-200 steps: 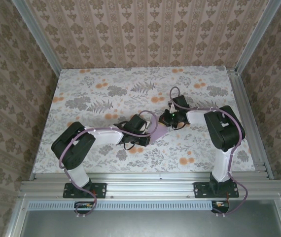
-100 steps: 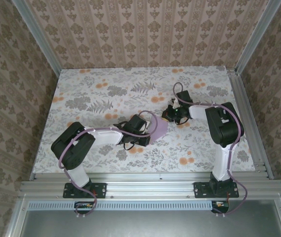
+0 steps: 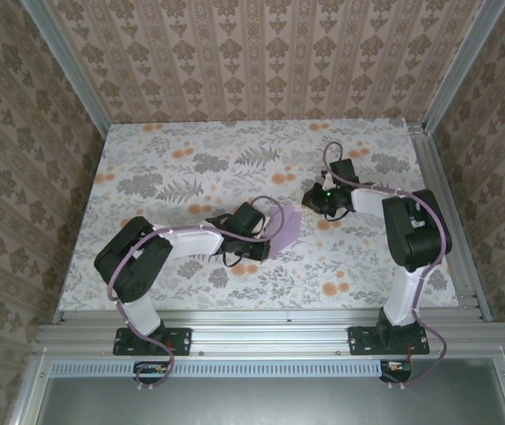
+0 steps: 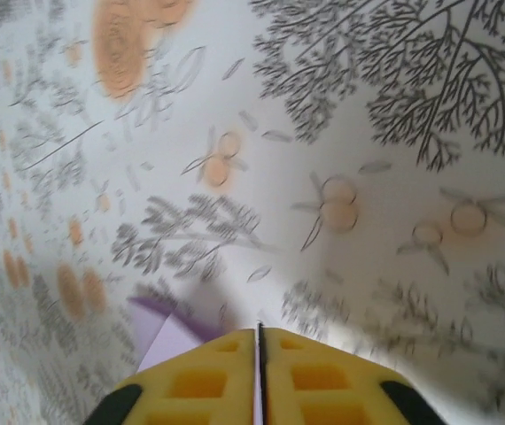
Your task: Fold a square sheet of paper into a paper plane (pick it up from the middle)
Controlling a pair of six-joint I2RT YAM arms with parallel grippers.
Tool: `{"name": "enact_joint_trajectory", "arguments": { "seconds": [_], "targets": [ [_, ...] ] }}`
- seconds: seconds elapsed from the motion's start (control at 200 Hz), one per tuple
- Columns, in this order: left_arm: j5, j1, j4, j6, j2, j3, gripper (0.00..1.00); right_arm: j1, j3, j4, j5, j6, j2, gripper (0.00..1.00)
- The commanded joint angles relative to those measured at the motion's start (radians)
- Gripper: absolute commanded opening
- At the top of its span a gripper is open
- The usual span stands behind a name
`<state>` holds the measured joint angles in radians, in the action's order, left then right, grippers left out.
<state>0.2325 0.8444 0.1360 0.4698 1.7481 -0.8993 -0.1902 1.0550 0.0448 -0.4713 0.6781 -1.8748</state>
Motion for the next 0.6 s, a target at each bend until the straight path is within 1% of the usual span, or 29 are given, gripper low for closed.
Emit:
{"name": "enact_joint_trajectory", "arguments": {
  "seconds": [0.0, 0.1, 0.215, 0.415, 0.595],
  "targets": [
    [-0.001, 0.002, 0.232, -0.017, 0.048, 0.017, 0.09, -0.006, -0.060, 0.004, -0.054, 0.001, 0.095, 0.19],
    [0.017, 0.001, 0.234, -0.012, 0.017, -0.010, 0.14, -0.032, -0.114, -0.016, -0.110, 0.024, 0.123, 0.26],
    [0.030, 0.002, 0.256, -0.020, 0.002, -0.055, 0.20, -0.075, -0.165, -0.050, -0.118, 0.060, 0.157, 0.31],
    [0.022, -0.014, 0.311, -0.049, -0.009, -0.125, 0.24, -0.146, -0.179, -0.081, -0.117, 0.097, 0.133, 0.34],
    [0.045, -0.063, 0.315, -0.068, -0.009, -0.147, 0.26, -0.173, -0.190, -0.111, -0.107, 0.123, 0.112, 0.36]
  ]
}}
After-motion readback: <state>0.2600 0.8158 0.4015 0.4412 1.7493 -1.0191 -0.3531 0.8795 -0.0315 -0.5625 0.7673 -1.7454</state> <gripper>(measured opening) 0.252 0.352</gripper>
